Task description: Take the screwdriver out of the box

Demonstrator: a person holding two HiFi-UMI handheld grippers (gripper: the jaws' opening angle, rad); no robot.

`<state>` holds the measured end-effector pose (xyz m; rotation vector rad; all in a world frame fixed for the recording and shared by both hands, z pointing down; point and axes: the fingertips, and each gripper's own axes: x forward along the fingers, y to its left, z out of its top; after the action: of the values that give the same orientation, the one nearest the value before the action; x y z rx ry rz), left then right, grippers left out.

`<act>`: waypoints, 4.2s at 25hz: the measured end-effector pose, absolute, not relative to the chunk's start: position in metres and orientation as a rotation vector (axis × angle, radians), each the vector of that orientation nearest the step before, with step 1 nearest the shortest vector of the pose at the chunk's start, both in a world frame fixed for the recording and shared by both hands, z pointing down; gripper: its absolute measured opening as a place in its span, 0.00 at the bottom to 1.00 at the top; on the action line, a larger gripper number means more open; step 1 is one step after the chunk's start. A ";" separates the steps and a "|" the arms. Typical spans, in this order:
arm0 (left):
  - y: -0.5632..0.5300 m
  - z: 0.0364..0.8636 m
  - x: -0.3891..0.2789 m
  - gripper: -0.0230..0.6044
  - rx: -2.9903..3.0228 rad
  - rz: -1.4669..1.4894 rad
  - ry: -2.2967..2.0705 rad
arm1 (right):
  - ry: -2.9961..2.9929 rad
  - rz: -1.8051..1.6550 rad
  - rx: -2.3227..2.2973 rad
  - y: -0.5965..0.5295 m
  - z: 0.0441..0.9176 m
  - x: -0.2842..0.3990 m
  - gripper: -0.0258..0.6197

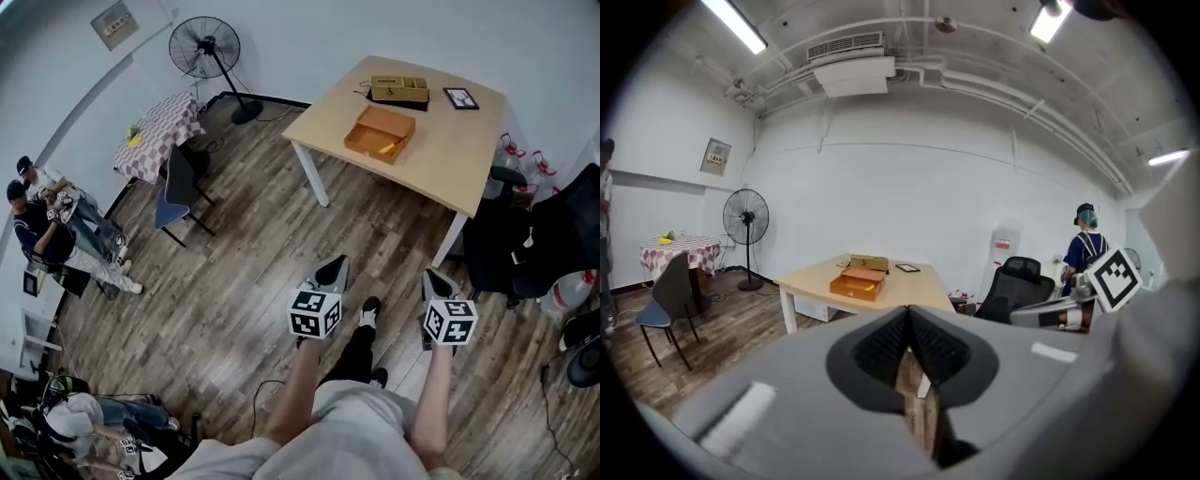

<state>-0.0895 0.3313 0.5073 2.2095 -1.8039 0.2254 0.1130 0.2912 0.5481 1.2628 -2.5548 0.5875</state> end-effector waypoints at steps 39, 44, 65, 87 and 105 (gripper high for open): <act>-0.083 0.525 -0.162 0.12 2.319 0.345 -1.530 | -2.391 0.649 1.487 -0.078 0.540 0.058 0.04; -0.129 0.527 -0.167 0.12 2.329 0.385 -1.523 | -2.404 0.666 1.477 -0.125 0.543 0.050 0.04; -0.283 0.600 -0.128 0.12 2.329 0.728 -1.223 | -2.409 0.732 1.379 -0.283 0.565 0.014 0.04; -0.289 0.686 -0.103 0.12 2.322 1.252 -0.867 | -2.322 0.713 1.316 -0.335 0.606 0.016 0.04; -0.290 0.696 -0.112 0.13 2.287 1.260 -0.791 | -2.320 0.741 1.314 -0.342 0.610 0.018 0.04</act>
<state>-0.1121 -0.2898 0.6960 2.2866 -0.7908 1.2599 0.0181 -0.3425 0.6096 1.3141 -2.3202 0.7410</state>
